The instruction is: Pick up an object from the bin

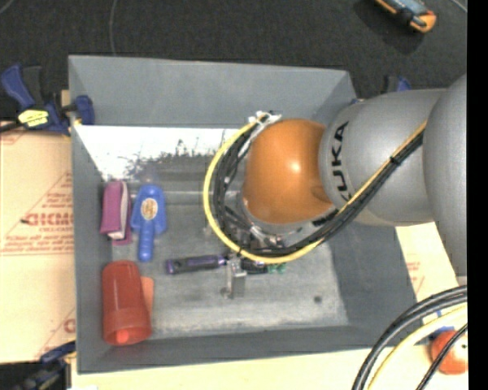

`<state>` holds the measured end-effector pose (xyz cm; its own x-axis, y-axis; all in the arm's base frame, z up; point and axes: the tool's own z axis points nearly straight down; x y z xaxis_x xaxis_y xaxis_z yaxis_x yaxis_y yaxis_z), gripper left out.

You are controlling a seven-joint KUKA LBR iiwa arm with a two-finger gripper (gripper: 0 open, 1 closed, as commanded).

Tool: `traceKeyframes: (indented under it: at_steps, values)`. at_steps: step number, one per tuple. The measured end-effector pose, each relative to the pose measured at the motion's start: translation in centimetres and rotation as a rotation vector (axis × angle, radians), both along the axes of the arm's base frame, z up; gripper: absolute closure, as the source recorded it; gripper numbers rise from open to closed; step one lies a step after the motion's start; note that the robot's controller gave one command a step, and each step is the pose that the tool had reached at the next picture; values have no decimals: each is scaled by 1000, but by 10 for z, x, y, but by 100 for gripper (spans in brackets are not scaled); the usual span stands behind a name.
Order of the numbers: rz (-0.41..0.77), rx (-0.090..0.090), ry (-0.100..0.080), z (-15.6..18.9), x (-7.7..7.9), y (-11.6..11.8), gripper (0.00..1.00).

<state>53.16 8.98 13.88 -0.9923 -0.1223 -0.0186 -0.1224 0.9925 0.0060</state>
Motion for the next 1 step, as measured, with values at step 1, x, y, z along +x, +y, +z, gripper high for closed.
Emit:
traceKeyframes:
  at_steps: [1]
  values:
    - [-123,-7,10,-38,70,-74,0]
